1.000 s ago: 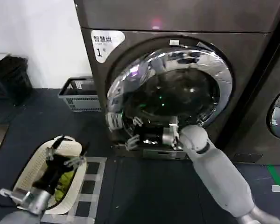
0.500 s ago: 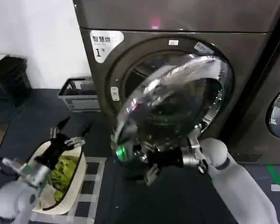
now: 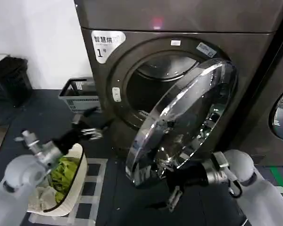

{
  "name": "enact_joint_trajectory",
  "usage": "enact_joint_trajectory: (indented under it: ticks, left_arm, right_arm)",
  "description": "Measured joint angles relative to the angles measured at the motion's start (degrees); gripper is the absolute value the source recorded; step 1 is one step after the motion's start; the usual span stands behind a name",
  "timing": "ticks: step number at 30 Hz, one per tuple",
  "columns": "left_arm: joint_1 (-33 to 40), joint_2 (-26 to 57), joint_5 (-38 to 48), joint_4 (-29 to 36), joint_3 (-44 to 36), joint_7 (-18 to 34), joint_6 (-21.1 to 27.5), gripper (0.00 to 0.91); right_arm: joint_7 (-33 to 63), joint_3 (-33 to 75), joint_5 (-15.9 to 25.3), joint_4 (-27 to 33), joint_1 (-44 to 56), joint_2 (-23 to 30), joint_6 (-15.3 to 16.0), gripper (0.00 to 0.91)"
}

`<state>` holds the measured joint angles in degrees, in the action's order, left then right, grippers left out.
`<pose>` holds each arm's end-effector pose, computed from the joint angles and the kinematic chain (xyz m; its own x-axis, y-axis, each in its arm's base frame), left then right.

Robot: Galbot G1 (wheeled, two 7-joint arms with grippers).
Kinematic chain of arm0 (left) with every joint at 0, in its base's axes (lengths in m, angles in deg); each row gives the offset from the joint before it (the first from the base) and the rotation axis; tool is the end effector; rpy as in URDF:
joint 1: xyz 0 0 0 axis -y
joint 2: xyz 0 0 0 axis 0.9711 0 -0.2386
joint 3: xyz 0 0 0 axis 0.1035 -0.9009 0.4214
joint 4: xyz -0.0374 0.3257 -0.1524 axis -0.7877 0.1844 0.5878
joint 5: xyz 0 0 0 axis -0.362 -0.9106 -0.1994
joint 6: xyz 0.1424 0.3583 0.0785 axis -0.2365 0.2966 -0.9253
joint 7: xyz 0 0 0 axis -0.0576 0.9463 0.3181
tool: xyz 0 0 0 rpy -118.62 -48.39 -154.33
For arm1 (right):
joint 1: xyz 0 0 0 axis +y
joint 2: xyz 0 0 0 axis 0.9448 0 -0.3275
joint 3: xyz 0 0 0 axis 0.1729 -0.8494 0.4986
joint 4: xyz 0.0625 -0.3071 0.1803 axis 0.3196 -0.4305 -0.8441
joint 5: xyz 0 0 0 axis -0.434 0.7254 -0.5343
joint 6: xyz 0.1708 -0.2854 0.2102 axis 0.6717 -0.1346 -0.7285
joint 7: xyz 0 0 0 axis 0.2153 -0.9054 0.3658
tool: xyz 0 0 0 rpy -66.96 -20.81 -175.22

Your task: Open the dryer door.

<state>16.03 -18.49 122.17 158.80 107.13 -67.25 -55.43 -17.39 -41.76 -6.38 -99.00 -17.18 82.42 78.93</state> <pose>0.3650 0.1131 -0.1663 -0.6328 0.7709 -0.0720 0.7735 0.6336 -0.0145 0.3461 -0.0905 -0.1842 0.1415 -0.9863 0.0852 -0.9804 -0.1516 -0.1262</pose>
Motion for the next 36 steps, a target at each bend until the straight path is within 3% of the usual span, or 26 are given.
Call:
enact_joint_trajectory:
  ticks: [8, 17, 25, 28, 33, 36]
  left_arm:
    - [8.8, 2.7, 0.7, -0.2, -12.8, -2.2, 0.0, 0.907]
    - [16.7, 2.5, 0.9, -1.5, -24.4, -4.8, 0.1, 0.907]
    - [22.0, 0.2, 0.4, -2.3, -32.2, -7.0, 0.3, 0.907]
    - [23.6, -0.9, 0.0, -2.5, -34.7, -7.6, 0.5, 0.907]
    - [25.6, -3.0, -0.8, -2.5, -38.8, -7.7, 0.5, 0.907]
    - [26.7, -4.5, -1.3, -2.6, -40.9, -7.3, 0.5, 0.907]
  right_arm:
    - [-4.2, 11.2, -2.5, 1.2, 5.9, -1.4, -1.9, 0.907]
    - [-5.1, 28.3, -3.6, 8.6, 8.5, -2.4, -4.2, 0.907]
    - [-5.2, 45.6, -3.3, 10.4, 14.4, 2.8, -4.7, 0.907]
    - [-3.9, 52.3, -1.3, 9.3, 17.4, 5.8, -4.2, 0.907]
    - [4.3, 62.4, -0.4, 6.6, 22.1, 11.0, -4.3, 0.907]
    - [12.0, 67.3, -1.9, 5.4, 24.4, 13.6, -5.1, 0.907]
